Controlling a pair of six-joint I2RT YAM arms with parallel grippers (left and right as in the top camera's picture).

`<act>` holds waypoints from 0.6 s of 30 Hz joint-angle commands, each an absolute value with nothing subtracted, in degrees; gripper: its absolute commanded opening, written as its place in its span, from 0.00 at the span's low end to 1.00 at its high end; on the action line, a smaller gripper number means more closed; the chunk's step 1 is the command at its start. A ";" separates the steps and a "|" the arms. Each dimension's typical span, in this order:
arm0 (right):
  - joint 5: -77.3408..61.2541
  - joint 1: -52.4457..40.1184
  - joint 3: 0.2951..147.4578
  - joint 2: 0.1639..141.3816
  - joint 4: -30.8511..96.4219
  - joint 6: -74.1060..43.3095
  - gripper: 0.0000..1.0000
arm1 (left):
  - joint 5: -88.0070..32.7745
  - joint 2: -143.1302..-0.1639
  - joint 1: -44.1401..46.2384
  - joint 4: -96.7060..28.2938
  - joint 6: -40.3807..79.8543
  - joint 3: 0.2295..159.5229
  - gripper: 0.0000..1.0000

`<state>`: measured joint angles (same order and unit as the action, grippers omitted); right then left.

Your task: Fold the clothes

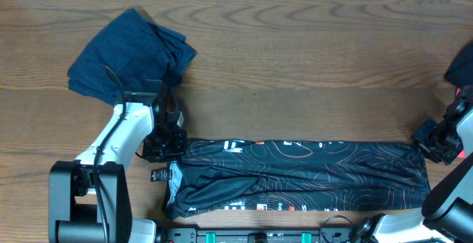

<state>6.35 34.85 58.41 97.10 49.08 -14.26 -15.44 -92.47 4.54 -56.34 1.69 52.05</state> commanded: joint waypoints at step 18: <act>3.66 34.48 54.19 96.66 46.30 -16.32 0.11 | -14.52 -91.61 4.19 -56.31 2.44 53.25 0.06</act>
